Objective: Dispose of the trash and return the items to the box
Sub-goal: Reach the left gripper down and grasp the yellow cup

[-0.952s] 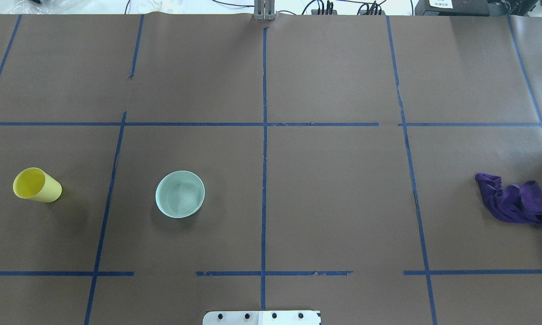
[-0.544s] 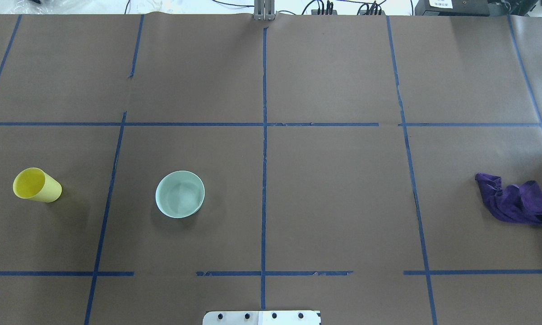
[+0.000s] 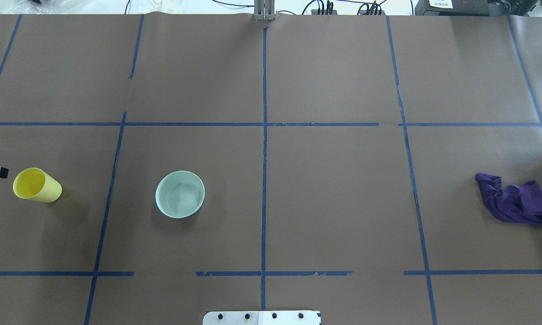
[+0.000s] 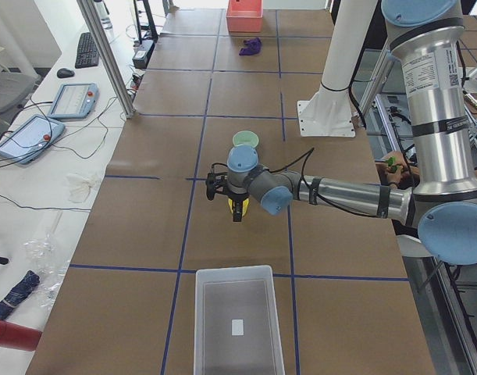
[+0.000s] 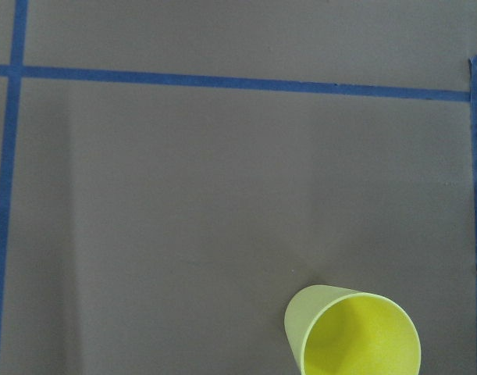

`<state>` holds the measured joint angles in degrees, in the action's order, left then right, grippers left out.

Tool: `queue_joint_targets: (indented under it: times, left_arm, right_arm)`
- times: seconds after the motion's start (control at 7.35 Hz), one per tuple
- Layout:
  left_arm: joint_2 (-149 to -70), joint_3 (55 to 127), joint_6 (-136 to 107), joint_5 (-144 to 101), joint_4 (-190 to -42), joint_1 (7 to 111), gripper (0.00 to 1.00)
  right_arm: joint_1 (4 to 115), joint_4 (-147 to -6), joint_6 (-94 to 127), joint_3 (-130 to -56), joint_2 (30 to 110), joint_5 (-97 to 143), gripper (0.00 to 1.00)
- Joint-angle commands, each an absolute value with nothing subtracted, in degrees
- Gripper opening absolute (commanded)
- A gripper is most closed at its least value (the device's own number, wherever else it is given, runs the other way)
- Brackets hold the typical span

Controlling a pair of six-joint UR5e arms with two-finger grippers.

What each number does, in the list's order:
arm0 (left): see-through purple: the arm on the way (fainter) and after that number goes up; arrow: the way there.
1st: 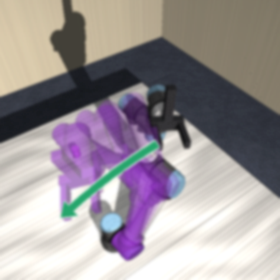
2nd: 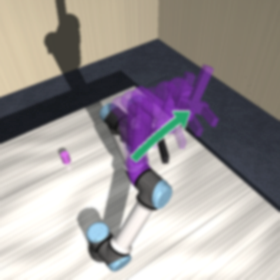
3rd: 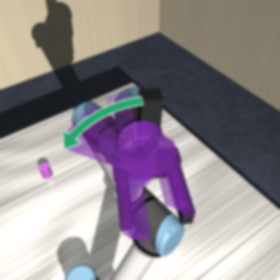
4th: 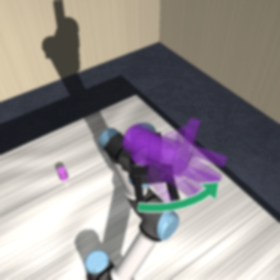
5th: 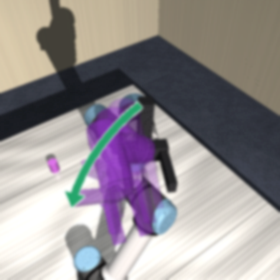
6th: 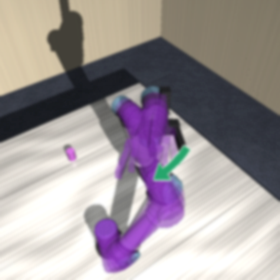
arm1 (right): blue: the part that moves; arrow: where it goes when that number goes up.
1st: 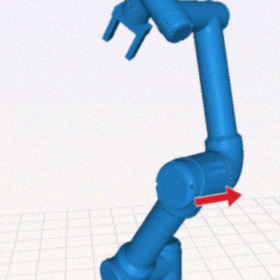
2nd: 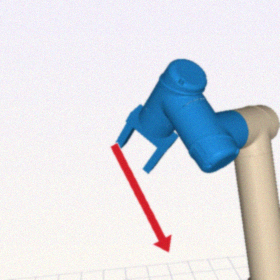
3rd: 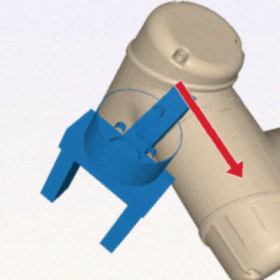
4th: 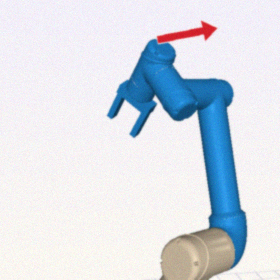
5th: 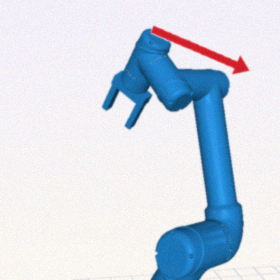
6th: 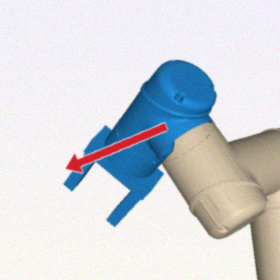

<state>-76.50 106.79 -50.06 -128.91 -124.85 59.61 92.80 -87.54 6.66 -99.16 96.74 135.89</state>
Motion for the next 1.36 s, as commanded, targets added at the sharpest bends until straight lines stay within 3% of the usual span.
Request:
queue_joint_targets:
  times: [0.0,0.41,0.54,0.68,0.82,0.95,1.22]
  left_arm:
    - [-76.6,103.2,-54.8,-126.0,-130.4,55.2,1.0]
    - [-78.2,99.8,-57.8,-123.8,-133.3,51.5,1.0]
    - [-78.5,99.7,-57.9,-122.7,-133.2,50.2,0.93]
    - [-78.9,99.5,-57.9,-122.6,-133.2,49.7,0.74]
    - [-79.1,99.3,-57.9,-122.6,-133.2,49.7,0.29]
    - [-79.1,99.5,-58.0,-122.6,-133.2,49.7,0.0]
    - [-79.1,101.2,-57.8,-123.1,-132.7,50.3,0.0]
  right_arm:
    - [92.7,-87.5,6.5,-99.2,96.5,135.9,1.0]
    - [92.6,-87.6,6.7,-99.8,96.1,136.1,1.0]
    - [92.5,-87.6,6.8,-99.2,96.1,135.8,1.0]
    - [92.4,-87.6,6.9,-99.1,96.2,135.8,1.0]
    - [92.3,-87.6,6.9,-99.1,96.2,135.9,1.0]
    - [92.3,-87.6,6.9,-99.0,96.2,136.5,1.0]
    - [92.2,-87.6,6.9,-99.1,96.2,137.6,1.0]
